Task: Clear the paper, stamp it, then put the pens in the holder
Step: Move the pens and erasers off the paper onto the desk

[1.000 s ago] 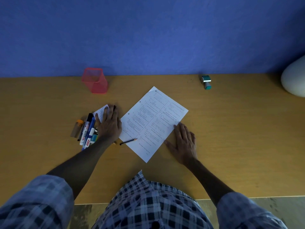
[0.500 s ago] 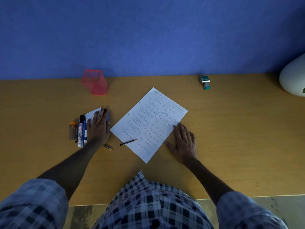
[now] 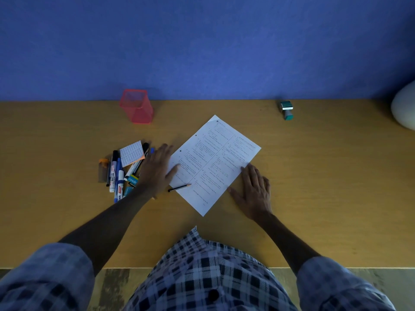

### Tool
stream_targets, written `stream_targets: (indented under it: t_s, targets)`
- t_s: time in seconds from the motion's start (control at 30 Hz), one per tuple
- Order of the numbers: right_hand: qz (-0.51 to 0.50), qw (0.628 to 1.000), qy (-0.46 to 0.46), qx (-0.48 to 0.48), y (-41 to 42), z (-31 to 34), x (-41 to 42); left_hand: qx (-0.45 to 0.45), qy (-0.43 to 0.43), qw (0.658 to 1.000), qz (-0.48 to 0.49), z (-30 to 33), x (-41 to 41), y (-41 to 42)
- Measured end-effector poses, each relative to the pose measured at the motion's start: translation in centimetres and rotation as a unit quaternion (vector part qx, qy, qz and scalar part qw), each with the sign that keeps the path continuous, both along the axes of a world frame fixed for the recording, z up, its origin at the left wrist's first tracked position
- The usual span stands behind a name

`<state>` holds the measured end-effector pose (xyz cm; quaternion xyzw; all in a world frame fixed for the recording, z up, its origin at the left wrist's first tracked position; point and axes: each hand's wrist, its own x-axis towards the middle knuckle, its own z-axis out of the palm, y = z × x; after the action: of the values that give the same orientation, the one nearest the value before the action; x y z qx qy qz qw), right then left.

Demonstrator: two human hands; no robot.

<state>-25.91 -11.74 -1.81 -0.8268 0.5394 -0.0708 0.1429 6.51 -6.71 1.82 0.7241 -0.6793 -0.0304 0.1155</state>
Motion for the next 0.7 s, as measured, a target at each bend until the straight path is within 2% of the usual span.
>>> stream_targets:
  t_s: [0.2,0.33,0.43,0.7]
  targets:
    - [-0.001,1.0,0.004,0.001,-0.1,-0.2,0.0,-0.052,-0.018,0.99,-0.13,-0.6,-2.8,1.4]
    - [-0.001,1.0,0.0,-0.001,0.0,-0.2,-0.1,-0.052,-0.037,0.986,-0.153,-1.5,-3.2,3.0]
    - [-0.001,1.0,0.0,-0.002,0.0,-0.1,0.0,-0.053,-0.057,0.989,-0.125,-1.7,-2.9,3.1]
    - [0.002,1.0,-0.009,-0.002,0.1,0.2,0.1,-0.006,-0.079,0.996,0.05,-1.2,-0.1,3.1]
